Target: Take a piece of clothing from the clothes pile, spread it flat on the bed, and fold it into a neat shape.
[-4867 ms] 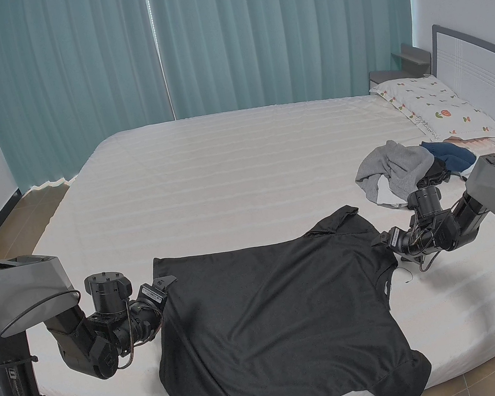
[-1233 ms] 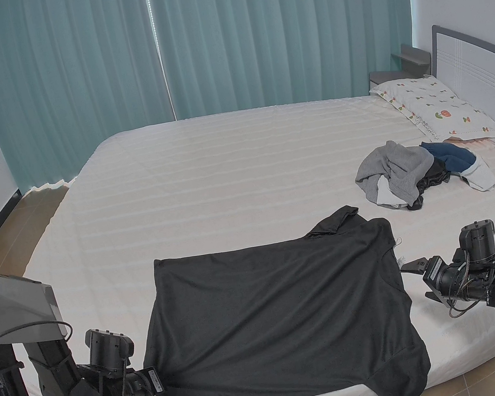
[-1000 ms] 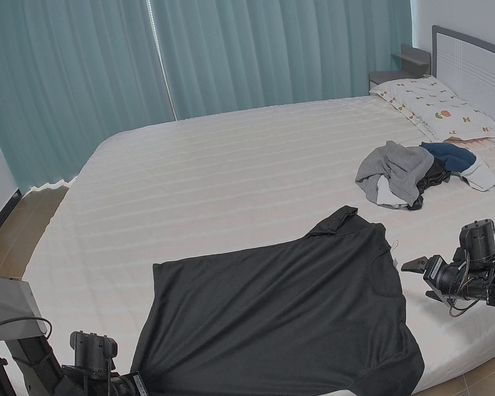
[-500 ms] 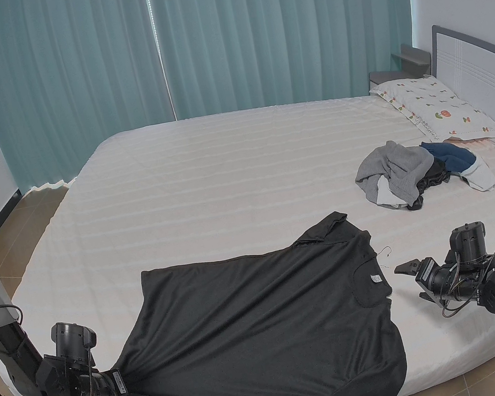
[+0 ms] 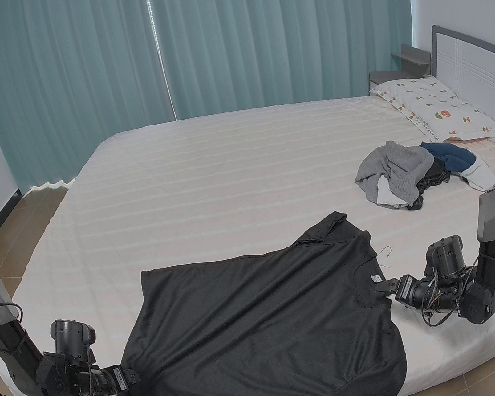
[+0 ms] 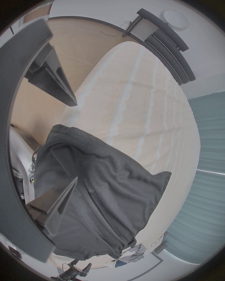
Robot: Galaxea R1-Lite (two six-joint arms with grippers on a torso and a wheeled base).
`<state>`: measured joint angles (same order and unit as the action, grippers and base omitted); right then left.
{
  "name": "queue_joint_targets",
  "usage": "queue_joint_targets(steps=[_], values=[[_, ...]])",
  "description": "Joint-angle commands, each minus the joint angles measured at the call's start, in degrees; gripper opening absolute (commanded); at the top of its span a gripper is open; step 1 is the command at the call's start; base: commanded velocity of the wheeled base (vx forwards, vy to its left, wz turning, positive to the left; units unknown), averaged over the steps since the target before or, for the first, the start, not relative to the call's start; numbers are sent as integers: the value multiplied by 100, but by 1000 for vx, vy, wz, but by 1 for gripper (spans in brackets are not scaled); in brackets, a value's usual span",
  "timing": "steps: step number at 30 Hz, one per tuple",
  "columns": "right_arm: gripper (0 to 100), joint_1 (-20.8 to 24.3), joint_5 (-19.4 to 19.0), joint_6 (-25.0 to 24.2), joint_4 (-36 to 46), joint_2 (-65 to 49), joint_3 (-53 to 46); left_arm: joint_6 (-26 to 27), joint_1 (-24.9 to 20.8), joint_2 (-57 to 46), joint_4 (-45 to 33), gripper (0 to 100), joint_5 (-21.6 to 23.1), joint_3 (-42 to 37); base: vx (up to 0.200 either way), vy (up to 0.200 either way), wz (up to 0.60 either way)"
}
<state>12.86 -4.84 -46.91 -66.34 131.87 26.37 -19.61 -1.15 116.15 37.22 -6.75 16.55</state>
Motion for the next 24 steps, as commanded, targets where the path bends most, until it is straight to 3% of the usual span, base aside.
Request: queue_joint_targets(steps=[1,5,8,12,17,22,24], values=[[100,67,18,-2,-37,199,-18,-16,-26,30,14,100,157,23,0,0,0],[100,41,27,-20,-54,208,17,-69,-26,74,14,100,561,155,0,0,0],[100,15,18,-55,-221,217,-44,-535,-35,268,128,100,921,489,0,0,0],[100,15,9,-55,-344,234,-123,-1018,-88,654,602,100,904,841,0,0,0],[100,15,1,-196,-362,217,-176,-1053,-88,988,1402,100,878,1034,0,0,0],[100,32,1,-257,-678,252,-334,-1000,-88,1164,998,100,913,1983,0,0,0],[100,32,1,-257,-678,252,-334,-1000,-88,1164,998,100,913,1983,0,0,0]])
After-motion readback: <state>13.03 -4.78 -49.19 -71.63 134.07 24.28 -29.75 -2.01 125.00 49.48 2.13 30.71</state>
